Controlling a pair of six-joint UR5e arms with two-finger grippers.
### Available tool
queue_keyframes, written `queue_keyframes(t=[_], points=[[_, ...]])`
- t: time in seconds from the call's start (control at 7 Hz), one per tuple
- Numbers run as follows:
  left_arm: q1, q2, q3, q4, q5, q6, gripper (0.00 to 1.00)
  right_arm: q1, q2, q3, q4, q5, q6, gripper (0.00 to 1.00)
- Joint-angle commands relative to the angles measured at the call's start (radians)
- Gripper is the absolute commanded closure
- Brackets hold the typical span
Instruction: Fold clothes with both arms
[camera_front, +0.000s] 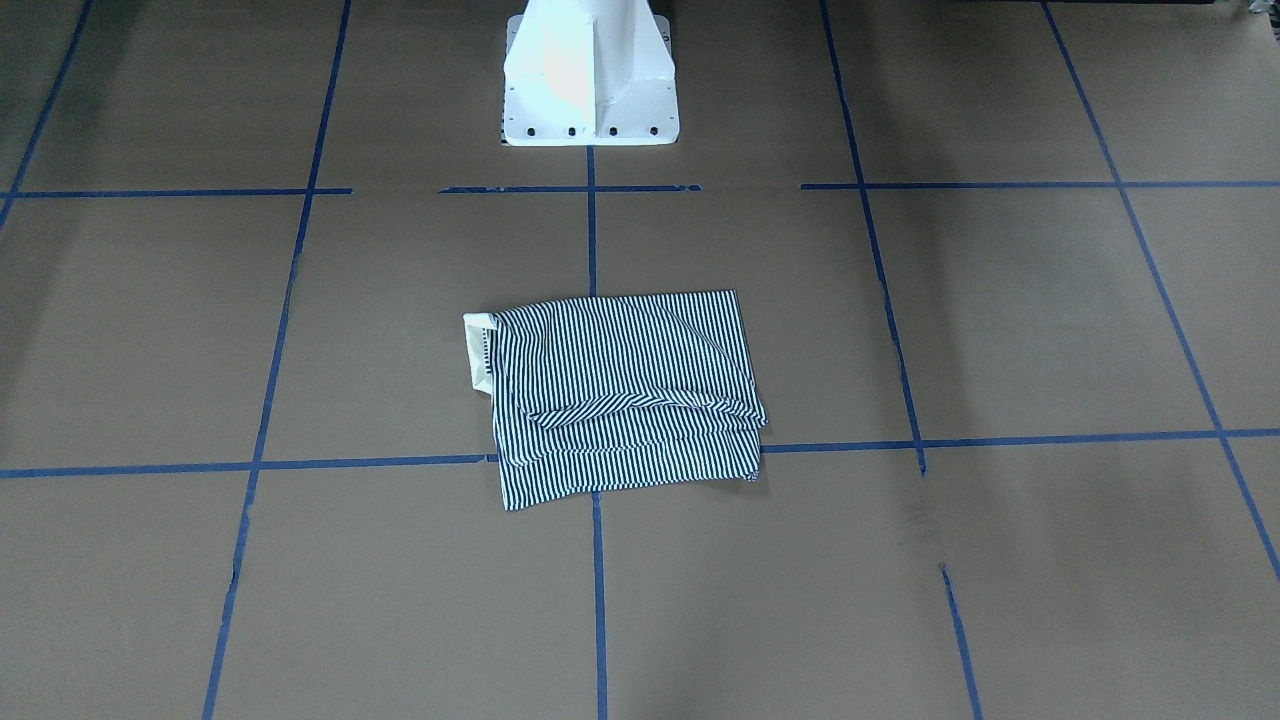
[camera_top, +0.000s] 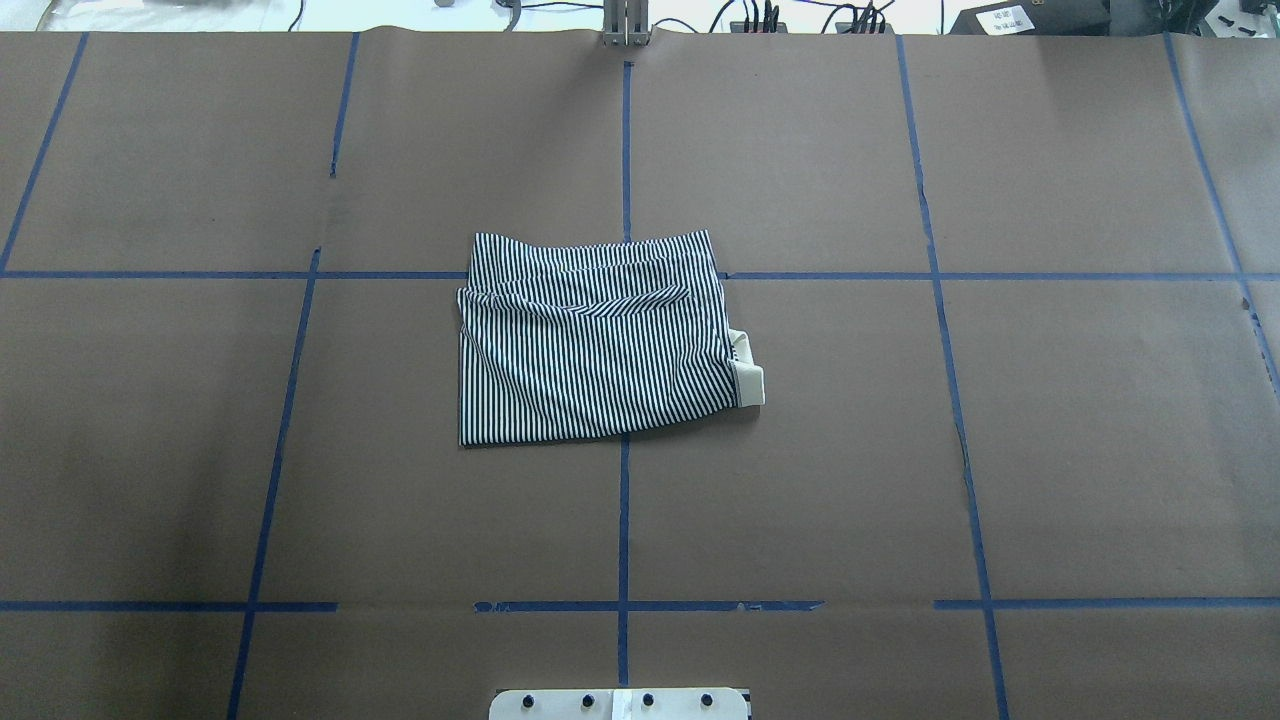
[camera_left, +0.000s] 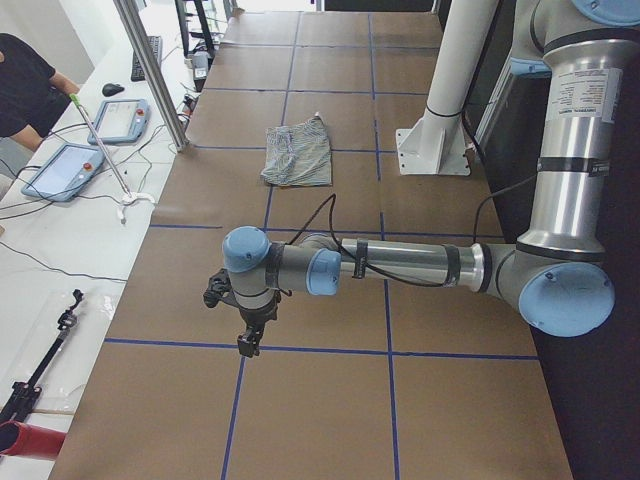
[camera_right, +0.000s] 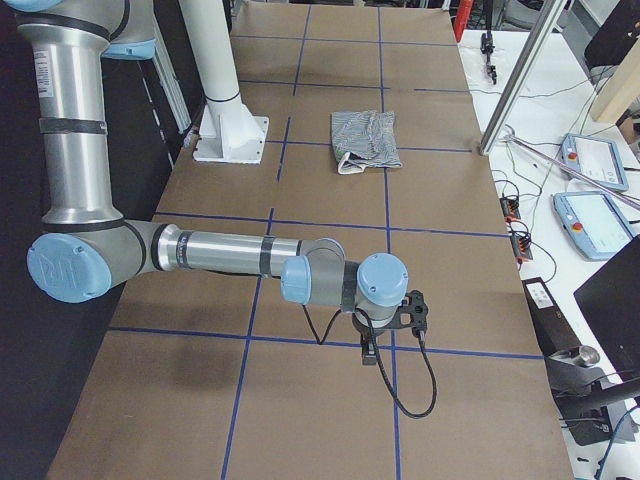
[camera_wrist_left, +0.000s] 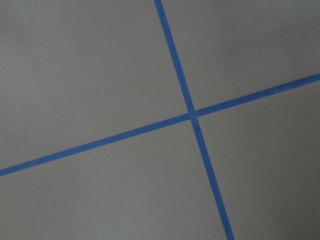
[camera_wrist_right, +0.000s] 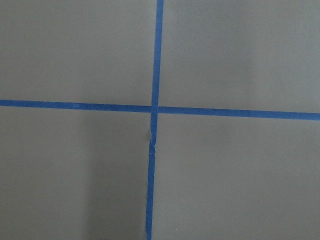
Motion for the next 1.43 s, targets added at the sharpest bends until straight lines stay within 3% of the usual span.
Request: queue_keyframes(t=[0.0,0.29,0.57,1.29], points=[[0.0,-0.004,-0.001,0.004,-0.002,-0.003,0.0,-0.041,-0.001,0.0,0.079,-0.006,0.12,0.0],[0.0,-0.002,0.002,0.004,-0.004,-0.032,0.0,-0.049,-0.001,0.0,0.081,-0.014,0.156,0.0],[0.0,-0.002,0.002,0.001,-0.007,-0.182,0.0,-0.049,-0.001,0.0,0.081,-0.014,0.156,0.0],[0.0,-0.007,-0.001,0.0,-0.007,-0.184,0.0,-0.047,-0.002,0.003,0.081,-0.012,0.156,0.0]])
